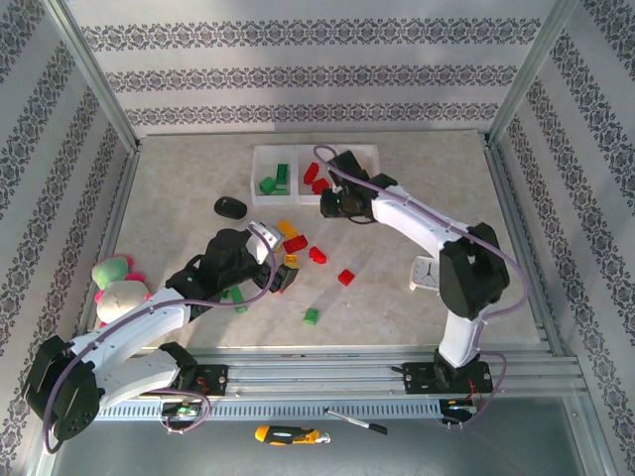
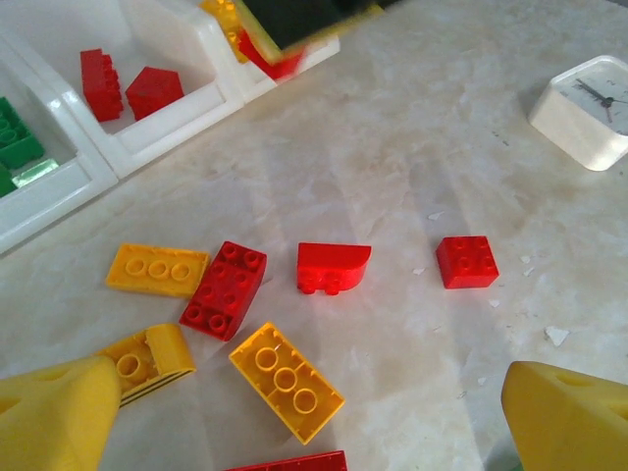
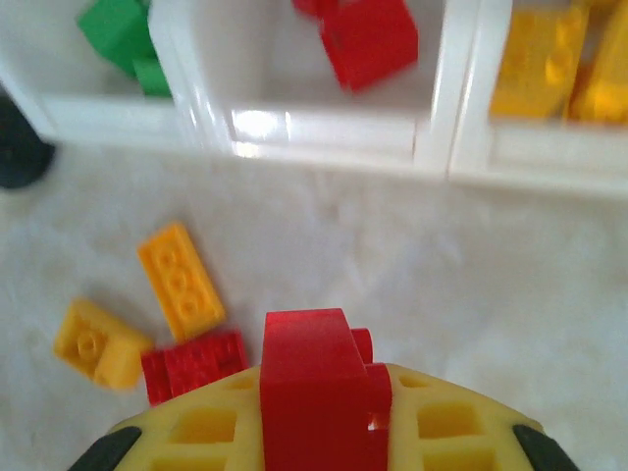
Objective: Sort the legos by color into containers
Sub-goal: Place the lego in the container.
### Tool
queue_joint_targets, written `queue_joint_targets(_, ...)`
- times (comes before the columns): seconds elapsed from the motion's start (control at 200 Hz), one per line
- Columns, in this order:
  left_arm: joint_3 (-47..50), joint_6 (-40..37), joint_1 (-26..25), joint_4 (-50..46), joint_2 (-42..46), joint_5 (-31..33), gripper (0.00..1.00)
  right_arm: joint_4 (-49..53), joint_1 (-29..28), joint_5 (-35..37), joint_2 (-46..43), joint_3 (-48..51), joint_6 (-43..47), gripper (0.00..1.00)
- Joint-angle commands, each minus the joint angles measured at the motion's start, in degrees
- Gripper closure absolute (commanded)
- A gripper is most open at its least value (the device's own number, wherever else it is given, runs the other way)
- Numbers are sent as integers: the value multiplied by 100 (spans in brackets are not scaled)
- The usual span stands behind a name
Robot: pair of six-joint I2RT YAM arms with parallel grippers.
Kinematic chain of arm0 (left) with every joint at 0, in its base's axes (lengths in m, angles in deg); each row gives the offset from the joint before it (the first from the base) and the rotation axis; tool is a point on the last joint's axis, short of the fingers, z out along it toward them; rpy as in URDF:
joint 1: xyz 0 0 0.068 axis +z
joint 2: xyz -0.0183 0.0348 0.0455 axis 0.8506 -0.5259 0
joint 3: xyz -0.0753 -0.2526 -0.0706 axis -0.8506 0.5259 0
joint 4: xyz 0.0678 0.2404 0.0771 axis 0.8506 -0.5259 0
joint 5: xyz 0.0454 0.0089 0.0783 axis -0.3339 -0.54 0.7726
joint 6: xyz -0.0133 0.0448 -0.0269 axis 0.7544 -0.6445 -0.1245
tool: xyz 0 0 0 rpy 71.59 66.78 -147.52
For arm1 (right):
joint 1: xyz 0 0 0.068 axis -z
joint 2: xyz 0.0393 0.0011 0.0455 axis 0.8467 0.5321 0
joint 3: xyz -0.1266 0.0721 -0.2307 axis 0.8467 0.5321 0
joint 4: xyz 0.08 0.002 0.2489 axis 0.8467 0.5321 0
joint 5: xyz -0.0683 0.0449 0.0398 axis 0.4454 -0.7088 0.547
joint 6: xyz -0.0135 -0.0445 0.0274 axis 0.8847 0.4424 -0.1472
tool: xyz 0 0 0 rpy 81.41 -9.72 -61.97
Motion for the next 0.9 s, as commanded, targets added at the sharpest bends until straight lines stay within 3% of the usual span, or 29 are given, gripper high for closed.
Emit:
queue_joint_targets(0.0,78,212,11,379,65,249,1,-16,66,265,690,-822,380,80)
queue_joint_targets(0.365,242,605,20,335,32,673,1,99,242,592,2611,-3227,910,79)
queue_joint_targets(0.52,317,1240,29,278,-100,1121,1,400,321,477,2721,-3779,1083,63)
queue_joint_targets(0.615,230,1593,36,21,-148,1243,1,406,339,373,2475,-3681,1191,51)
queue_joint_targets(0.725,147,1722,55,-276,-116,1305,1,352,331,228,2017,-3243,1242,44)
queue_joint_targets(0.894,304,1765,101,-258,101,1279,1,-213,226,5,833,-1487,1231,36)
